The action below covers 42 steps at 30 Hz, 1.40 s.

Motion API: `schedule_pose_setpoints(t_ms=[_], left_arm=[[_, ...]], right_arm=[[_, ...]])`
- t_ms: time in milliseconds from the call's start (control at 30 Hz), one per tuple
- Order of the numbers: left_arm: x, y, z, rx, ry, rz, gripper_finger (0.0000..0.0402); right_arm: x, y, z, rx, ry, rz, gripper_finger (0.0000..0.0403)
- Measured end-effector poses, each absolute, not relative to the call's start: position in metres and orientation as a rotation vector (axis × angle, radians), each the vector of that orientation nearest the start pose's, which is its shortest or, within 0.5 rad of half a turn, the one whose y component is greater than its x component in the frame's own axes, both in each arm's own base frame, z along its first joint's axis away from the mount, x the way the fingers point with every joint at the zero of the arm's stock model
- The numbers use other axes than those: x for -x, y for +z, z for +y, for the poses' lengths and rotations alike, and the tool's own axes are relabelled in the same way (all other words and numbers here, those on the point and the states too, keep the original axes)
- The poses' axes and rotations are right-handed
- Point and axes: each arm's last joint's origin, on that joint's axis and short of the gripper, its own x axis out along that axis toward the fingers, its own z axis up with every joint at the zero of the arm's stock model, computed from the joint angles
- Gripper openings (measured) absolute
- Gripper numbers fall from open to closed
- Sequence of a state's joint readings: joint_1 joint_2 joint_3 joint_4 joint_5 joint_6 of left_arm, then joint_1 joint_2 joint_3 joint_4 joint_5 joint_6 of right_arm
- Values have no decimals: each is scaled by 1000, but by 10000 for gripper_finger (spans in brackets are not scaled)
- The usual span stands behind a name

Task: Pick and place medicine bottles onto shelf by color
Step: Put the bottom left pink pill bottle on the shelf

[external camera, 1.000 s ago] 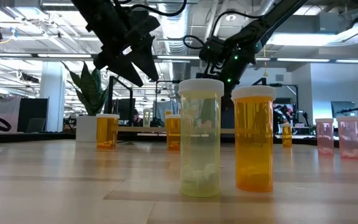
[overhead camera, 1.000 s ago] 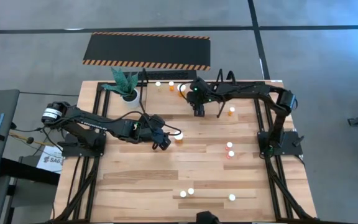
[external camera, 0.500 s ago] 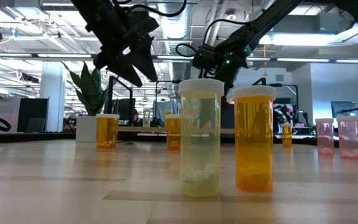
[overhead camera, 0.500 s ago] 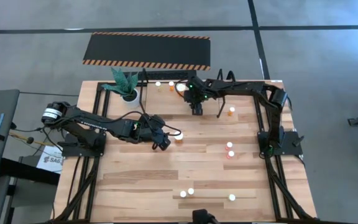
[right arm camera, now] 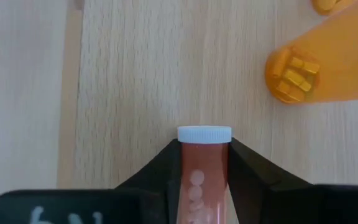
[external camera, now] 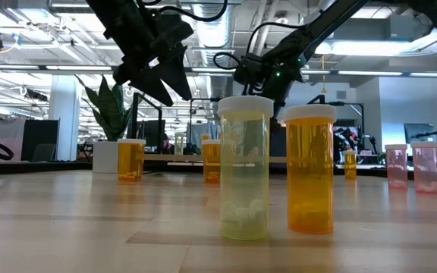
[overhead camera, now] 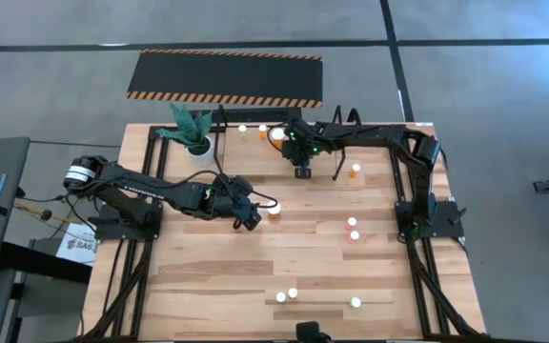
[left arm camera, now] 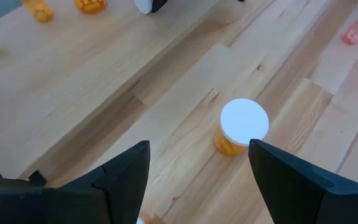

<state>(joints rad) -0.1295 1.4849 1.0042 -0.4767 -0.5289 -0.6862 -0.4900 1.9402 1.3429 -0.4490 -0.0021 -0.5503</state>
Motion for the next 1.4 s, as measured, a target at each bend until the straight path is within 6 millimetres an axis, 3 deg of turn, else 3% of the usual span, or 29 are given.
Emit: schedule_pose_setpoints(t_ms=[133,367,600,800,900,1167,1400], left_arm=[[-295,230,-24,323,660,734,258],[-295,230,-23,329,671,730,258],[-293,230,-23,345,692,734,258],[-290,228,-26,337,738,736,258],[-289,229,-26,328,752,725,258],[-289,229,-25,317,781,702,258],[-289,230,-24,299,817,683,258]], right_arm=[[-351,186,-183,242,-144,1103,120],[-341,224,-173,200,-192,1026,133],[-323,257,-156,77,-80,875,128],[-293,255,-129,-116,71,799,130],[-287,251,-113,-115,76,680,132],[-296,245,-82,-29,27,173,130],[-316,215,-66,-3,-260,12,130]])
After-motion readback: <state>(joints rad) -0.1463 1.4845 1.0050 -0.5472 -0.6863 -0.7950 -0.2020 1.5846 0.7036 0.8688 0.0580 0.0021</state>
